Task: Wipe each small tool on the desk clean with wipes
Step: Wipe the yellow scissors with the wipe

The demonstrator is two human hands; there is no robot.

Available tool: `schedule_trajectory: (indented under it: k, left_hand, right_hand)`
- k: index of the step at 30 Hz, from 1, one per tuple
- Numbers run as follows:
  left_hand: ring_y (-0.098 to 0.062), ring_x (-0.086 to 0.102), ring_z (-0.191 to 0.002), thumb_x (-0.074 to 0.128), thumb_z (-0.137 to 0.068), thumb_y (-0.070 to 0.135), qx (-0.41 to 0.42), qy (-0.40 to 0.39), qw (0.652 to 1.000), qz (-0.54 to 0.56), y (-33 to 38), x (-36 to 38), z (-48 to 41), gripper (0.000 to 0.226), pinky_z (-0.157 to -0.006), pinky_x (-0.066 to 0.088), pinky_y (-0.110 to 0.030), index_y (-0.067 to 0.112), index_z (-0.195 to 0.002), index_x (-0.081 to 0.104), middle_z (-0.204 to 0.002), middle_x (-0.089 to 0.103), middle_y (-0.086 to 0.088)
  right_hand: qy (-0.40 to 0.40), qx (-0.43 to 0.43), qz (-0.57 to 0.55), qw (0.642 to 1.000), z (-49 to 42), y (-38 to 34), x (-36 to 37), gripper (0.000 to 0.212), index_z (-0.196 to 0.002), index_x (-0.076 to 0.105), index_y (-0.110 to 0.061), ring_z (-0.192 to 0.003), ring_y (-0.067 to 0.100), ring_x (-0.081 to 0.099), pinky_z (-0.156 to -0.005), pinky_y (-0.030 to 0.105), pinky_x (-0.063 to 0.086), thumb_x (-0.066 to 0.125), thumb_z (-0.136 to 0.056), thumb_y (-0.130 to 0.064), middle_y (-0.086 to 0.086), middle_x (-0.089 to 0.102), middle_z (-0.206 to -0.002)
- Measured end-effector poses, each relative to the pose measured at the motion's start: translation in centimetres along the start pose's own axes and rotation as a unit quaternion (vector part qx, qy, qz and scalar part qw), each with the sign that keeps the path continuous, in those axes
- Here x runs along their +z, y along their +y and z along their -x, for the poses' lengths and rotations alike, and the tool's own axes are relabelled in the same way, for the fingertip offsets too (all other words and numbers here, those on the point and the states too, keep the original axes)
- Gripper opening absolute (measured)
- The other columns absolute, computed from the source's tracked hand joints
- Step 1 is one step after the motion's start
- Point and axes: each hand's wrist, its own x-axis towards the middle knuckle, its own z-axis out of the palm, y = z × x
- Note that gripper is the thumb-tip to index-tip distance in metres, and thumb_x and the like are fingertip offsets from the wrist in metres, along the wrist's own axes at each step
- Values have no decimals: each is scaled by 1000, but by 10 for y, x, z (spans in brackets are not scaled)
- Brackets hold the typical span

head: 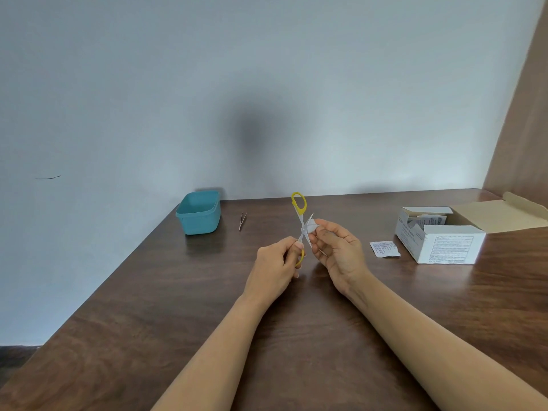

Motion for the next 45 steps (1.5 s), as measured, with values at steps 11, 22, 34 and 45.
schedule_trajectory:
  k: [11, 22, 34, 45]
  left_hand:
    - [-2, 63, -55, 45, -100, 36, 4, -2, 1000, -26, -3, 1, -1, 34, -62, 57, -40, 11, -81, 58, -71, 63, -8]
    - [-16, 56, -56, 49, -99, 29, 44, -9, 999, -25, -3, 0, -3, 28, -62, 49, -35, 12, -80, 60, -68, 63, -3]
    - [-15, 54, -58, 50, -99, 29, 55, -8, 998, -38, -3, 3, -2, 28, -64, 47, -36, 8, -83, 62, -67, 61, -2]
    - [-18, 56, -60, 51, -98, 29, 61, -17, 997, -46, -2, 5, -2, 27, -66, 49, -41, 8, -84, 62, -68, 62, -5]
  right_hand:
    - [2, 3, 19, 1000, -1, 1, 1, 15, -90, 69, -9, -63, 6, 64, -64, 21, 52, 62, -85, 3, -1, 74, -76]
    - [3, -11, 81, 997, -4, 6, 0, 2, -81, 72, -6, -58, 9, 52, -56, 16, 48, 71, -80, -5, 4, 63, -66]
    - [20, -29, 76, 996, -5, 4, 0, 29, -62, 76, -17, -59, 11, 39, -57, 21, 33, 64, -87, -6, 1, 52, -61]
    - [22, -39, 75, 996, -8, 7, -4, 6, -75, 71, -6, -53, 9, 36, -52, 19, 36, 74, -78, -9, -5, 54, -53]
